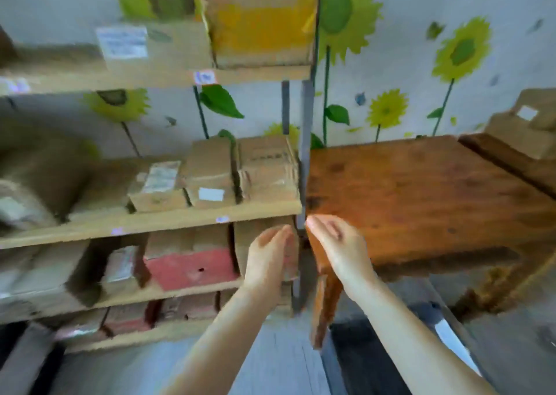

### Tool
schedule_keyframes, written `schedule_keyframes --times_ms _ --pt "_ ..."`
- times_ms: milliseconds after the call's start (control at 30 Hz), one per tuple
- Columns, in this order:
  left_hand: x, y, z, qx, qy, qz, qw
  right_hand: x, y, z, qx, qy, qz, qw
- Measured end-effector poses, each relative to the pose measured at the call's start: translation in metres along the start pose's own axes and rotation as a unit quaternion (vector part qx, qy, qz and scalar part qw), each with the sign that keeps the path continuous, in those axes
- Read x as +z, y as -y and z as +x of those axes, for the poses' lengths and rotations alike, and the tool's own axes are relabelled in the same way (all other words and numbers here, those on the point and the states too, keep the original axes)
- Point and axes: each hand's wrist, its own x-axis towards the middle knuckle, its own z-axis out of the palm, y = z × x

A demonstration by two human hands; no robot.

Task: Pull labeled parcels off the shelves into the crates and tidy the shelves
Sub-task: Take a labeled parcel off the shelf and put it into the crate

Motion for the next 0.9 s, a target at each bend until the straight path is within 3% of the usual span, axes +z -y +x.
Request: schedule_keyframes --times_ms 233,467,567,700,800,900 --pt "-0.137 -0.135 0.013 0.124 -0.043 -0.003 0.991 0.154 0.108 0.023 -0.094 0.062 0.0 0.994" --pt "-0.186 -0.23 0.045 0.246 -0.079 0.06 0.964 0.197 0.183 0.058 -0.228 0.029 -0.092 0.969" --pt "-0.191 -0.272 0.073 0.304 -0.119 0.107 0.939 0.205 0.218 0.085 -0.303 0.0 -0.189 0.934" --pt "-0.191 -0.313 0.109 0.305 -0.146 0.168 0.926 0.226 0.257 0.137 -0.365 -0.011 -0.354 0.861" --pt "-0.186 -0.33 0.132 0.284 -0.149 0.246 0.915 0.243 0.267 0.177 -0.307 -0.013 -0.541 0.783" --pt "-0.187 -0.332 0.144 0.281 -0.15 0.276 0.907 0.259 0.256 0.193 -0.28 0.011 -0.586 0.761"
